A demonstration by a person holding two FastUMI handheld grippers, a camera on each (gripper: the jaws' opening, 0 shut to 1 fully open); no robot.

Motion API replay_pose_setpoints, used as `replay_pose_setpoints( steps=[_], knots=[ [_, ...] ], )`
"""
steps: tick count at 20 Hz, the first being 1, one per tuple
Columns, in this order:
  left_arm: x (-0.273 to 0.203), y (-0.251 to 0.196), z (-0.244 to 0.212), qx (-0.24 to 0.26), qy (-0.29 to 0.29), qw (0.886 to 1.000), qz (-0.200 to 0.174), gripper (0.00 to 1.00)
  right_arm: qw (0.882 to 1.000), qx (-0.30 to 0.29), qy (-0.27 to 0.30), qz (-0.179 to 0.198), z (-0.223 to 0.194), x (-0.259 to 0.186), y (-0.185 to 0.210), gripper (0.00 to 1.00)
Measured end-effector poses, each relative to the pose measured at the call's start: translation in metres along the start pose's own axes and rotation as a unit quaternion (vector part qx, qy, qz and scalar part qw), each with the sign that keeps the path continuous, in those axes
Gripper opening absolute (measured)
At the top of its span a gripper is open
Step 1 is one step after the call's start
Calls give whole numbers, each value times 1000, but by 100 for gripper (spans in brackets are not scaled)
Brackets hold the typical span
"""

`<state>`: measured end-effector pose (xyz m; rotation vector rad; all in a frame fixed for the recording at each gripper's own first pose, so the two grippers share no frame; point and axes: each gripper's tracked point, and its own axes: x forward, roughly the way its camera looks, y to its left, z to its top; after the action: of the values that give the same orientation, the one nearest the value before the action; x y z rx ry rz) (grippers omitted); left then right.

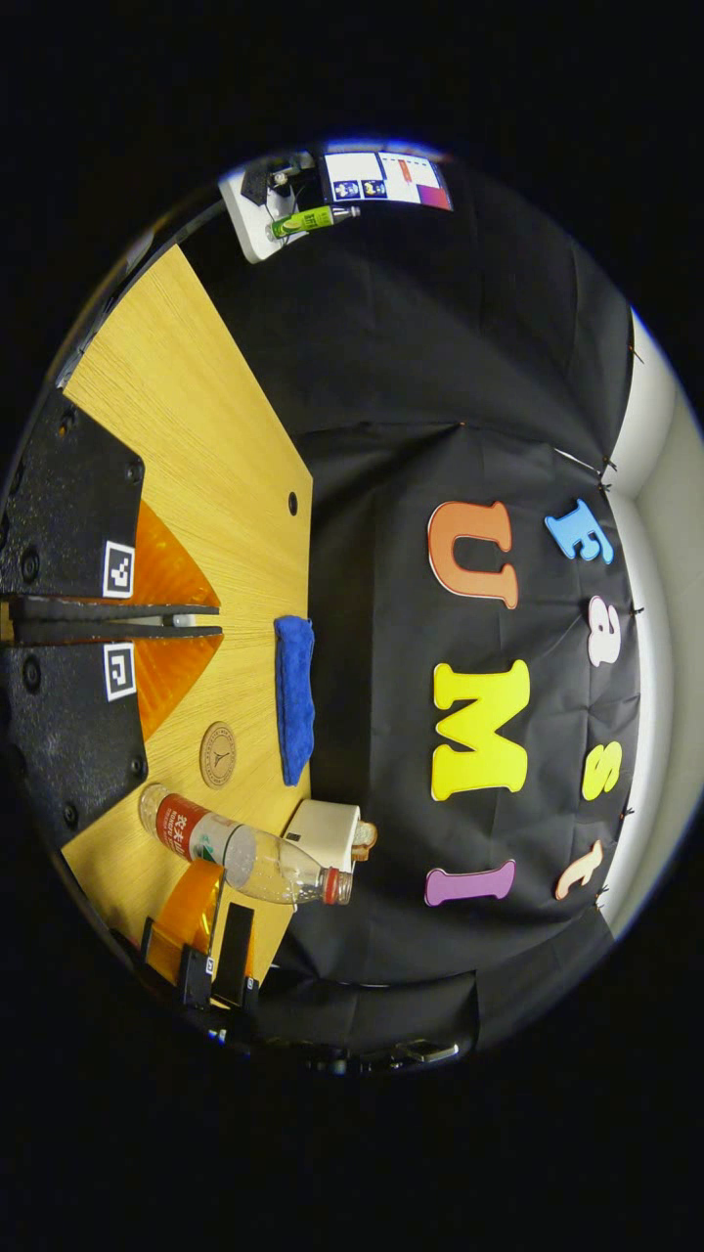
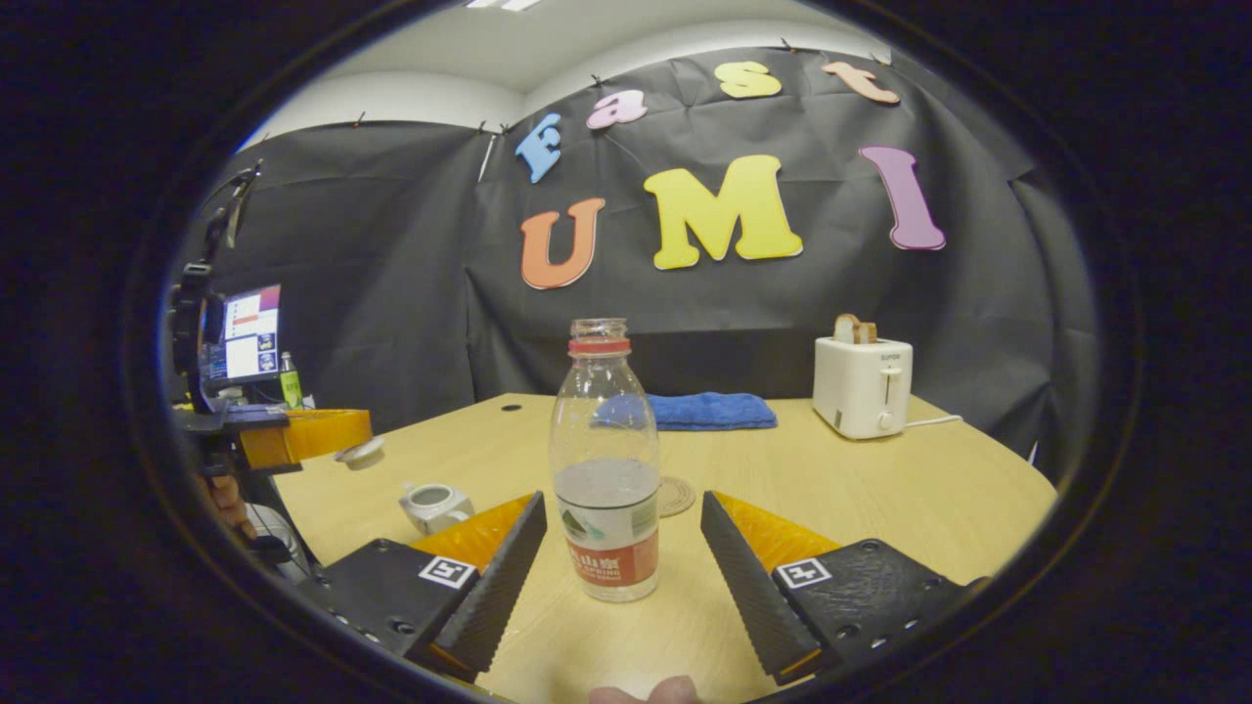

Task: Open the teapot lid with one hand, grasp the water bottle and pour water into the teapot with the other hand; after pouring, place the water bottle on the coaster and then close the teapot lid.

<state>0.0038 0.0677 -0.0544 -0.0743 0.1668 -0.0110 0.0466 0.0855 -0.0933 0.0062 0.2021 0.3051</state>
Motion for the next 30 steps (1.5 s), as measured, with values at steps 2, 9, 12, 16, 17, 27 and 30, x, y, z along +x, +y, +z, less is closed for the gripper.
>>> replay_pose_setpoints(
  steps=[2,9,12,16,17,27,30],
  knots=[
    [-3,4,2,-5,-2,1000,4,3,1000,3,3,4,1,11,5,95],
    [-2,15,4,-4,-6,1000,10,3,1000,-10,5,3,8,23,16,79],
    [-2,21,5,3,-3,1000,12,3,998,-53,8,21,13,26,28,75],
    [-5,31,7,11,-1,1000,14,3,983,-181,-3,5,31,32,26,72],
    [-6,31,9,10,-3,1000,14,3,977,-215,-1,-1,34,35,26,72],
    [-12,55,18,-2,-11,1000,21,3,865,-498,25,-49,16,65,28,73],
    [-13,63,18,7,-8,1000,23,3,821,-568,21,-52,10,70,36,72]
  ],
)
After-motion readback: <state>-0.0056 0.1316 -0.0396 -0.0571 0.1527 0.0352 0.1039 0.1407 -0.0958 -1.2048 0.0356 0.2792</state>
